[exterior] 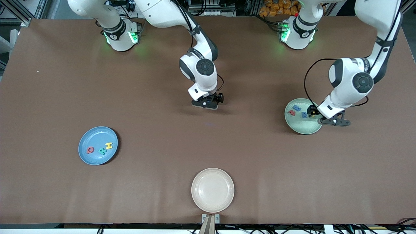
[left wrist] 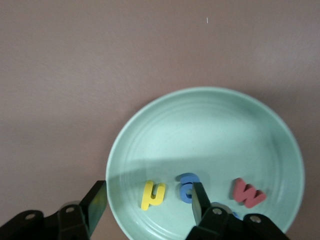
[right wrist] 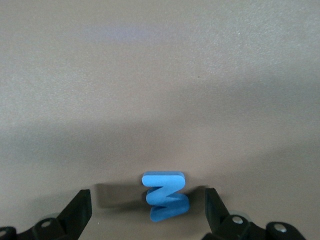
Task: Sort uppercase to blue plate, lowercase to green plate
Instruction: 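Lift the blue M with the right gripper while the left gripper withdraws, then carry the blue M to the blue plate and release it with the right gripper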
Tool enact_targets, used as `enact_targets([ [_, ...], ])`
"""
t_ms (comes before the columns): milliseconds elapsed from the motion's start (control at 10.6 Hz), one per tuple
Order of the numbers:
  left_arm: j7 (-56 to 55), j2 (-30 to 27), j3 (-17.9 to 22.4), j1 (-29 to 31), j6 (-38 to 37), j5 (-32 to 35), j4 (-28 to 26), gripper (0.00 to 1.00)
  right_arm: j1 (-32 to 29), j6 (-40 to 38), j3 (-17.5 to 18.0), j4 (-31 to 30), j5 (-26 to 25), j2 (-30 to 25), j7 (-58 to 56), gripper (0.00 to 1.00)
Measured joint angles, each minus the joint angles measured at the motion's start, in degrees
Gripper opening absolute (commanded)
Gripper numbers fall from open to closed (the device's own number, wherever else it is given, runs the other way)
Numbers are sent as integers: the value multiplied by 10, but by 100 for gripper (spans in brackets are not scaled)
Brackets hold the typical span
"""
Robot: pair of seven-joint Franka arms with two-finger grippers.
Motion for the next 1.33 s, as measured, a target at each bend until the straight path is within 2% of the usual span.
enact_targets([
  [95,-29,-12,-9,0,-30,0,22,77,0,0,0,0,0,0,0,100],
  [189,-59,-18,-18,-1,-67,0,54,77,0,1,0,0,0,0,1,71],
  [284,-79,-22,-23,-1,-111,0,95,77,-1,1,0,0,0,0,1,4],
  [379,-88,-24,-24,-1,-165,-1,146,77,-1,2,0,0,0,1,1,0],
  [568,-90,-28,-22,1,-271,-8,249,77,-1,2,-1,1,-1,-2,2,0],
  [758,-90,-30,-22,1,-338,-9,323,78,-1,1,-2,0,-2,-4,2,0],
  [1042,-90,-35,-21,2,-389,-9,394,80,-1,5,-7,1,-2,-4,3,0],
  [1326,-89,-56,-22,2,-464,-24,443,80,-19,9,-69,5,-5,-25,2,0],
])
